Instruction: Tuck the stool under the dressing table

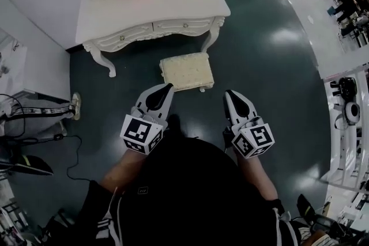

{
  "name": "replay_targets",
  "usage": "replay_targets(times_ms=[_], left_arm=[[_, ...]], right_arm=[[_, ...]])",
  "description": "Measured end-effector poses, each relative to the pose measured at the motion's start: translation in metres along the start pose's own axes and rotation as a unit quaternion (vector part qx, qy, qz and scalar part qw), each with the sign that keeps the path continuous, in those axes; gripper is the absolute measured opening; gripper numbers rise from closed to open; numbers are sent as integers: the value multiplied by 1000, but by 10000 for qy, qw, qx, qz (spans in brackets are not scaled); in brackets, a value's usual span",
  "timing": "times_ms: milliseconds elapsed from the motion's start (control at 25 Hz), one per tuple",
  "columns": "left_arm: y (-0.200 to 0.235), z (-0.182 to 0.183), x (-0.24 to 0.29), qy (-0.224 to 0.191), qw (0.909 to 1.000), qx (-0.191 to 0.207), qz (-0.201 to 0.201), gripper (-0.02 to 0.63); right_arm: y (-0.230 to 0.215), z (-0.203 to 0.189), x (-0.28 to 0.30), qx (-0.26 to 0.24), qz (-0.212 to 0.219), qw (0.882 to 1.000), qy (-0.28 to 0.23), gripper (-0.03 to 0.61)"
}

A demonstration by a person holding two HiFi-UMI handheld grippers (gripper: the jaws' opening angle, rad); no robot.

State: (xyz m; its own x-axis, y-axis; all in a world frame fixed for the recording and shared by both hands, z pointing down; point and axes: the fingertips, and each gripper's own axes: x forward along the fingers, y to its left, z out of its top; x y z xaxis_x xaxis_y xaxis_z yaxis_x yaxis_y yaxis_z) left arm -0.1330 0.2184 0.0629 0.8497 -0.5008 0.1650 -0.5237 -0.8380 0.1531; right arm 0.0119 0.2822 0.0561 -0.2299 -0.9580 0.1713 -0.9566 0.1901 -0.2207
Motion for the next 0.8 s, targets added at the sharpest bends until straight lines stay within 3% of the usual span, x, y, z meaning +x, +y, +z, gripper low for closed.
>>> replay_targets(times_ms=[240,560,800], left_arm=[[46,15,36,50,10000,57,-33,5],[82,7,76,105,9987,-352,341,5],[93,8,116,240,9962,-392,738,5]], right_arm=[[-20,14,63,-46,119,9998,177,15],[-52,5,121,-59,491,9969,608,15],[-93,-3,158,3,910,9916,923,15]])
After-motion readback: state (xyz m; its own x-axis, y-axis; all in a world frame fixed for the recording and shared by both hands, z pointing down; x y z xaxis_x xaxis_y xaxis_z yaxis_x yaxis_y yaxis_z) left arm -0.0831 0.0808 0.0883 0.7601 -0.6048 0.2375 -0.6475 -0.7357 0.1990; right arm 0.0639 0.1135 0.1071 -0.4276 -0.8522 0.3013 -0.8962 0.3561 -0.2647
